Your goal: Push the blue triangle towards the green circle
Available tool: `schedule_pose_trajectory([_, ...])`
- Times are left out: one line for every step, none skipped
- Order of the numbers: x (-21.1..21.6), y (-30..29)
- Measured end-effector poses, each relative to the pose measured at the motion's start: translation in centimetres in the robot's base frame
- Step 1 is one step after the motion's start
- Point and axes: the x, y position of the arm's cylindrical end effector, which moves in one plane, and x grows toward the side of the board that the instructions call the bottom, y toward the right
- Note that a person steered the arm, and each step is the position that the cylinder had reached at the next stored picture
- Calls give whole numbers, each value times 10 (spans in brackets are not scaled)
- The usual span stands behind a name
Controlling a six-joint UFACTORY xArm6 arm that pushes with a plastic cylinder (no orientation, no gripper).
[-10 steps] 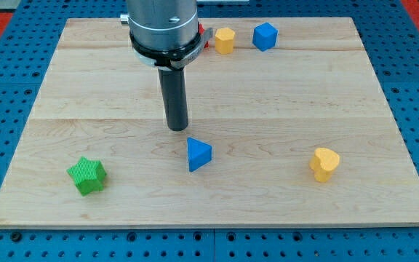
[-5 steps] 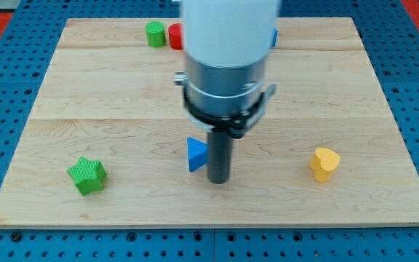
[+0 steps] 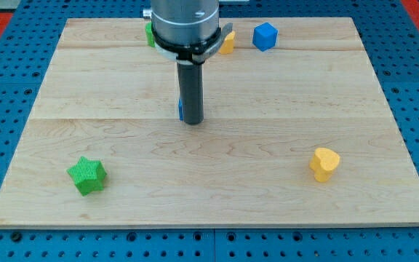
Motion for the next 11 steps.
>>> schedule_pose_trajectory([-23,0])
schedule_pose_trajectory([-43,0])
schedule_pose_trajectory([-61,0])
schedule_pose_trajectory([-75,-15])
schedule_pose_trajectory([-80,-54])
schedule_pose_trajectory([-92,-61])
schedule_pose_trajectory([-105,-62])
schedule_pose_trajectory([-114,-84])
schedule_pose_trajectory([-114,-115])
schedule_pose_trajectory([-116,-122])
schedule_pose_trajectory([-131,-127])
